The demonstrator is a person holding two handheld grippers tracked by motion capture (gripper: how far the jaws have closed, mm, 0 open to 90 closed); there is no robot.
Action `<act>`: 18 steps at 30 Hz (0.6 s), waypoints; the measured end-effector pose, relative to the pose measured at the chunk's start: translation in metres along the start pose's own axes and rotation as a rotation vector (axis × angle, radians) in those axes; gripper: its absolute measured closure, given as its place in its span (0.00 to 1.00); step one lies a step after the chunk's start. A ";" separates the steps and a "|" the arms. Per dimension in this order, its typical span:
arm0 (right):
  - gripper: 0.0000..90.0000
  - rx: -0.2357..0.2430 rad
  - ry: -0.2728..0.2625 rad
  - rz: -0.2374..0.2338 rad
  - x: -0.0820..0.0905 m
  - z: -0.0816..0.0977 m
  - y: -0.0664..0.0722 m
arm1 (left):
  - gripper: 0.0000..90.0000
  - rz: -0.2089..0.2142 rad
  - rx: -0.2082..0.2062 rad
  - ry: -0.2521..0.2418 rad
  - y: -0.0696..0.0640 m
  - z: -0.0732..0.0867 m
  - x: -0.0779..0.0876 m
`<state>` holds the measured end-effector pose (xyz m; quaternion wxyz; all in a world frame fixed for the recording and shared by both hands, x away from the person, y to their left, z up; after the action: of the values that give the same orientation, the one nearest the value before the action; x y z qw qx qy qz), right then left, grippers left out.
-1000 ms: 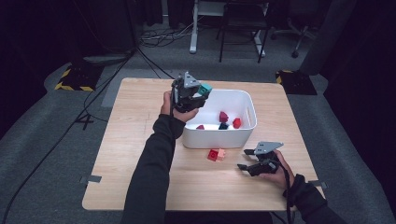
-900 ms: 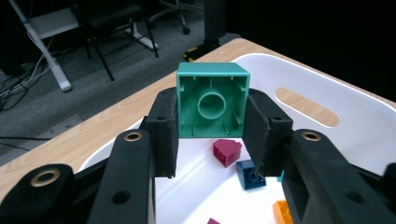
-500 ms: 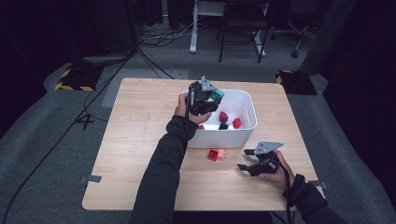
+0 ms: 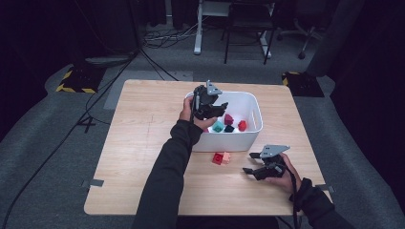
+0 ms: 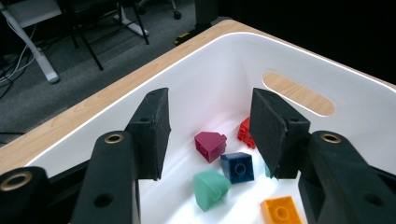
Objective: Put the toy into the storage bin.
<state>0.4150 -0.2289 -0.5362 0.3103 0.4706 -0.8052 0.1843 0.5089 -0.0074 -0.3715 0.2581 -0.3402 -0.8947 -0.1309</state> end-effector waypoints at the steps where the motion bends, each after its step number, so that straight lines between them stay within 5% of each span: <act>1: 0.31 0.000 -0.001 0.000 0.000 0.000 0.000 | 0.51 -0.002 0.009 0.001 -0.001 0.001 0.000; 11: 0.31 0.002 -0.001 0.000 0.000 0.000 0.000 | 0.31 -0.062 0.018 -0.039 0.008 0.000 0.024; 18: 0.31 0.003 -0.002 -0.001 0.000 0.000 0.000 | 0.19 -0.077 0.022 -0.025 0.021 0.010 0.040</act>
<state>0.4152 -0.2288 -0.5362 0.3086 0.4715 -0.8051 0.1849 0.4939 0.0333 -0.3563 0.2452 -0.3042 -0.9117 -0.1268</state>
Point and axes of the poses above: each handheld gripper's, and its own axes: x roughly backward along the jaws, z roughly out of its underside, y roughly to its left, the point moved 5 cm from there along -x, roughly forward along the jaws, and after that the axes turned 1 degree about y, right-handed, at the moved point
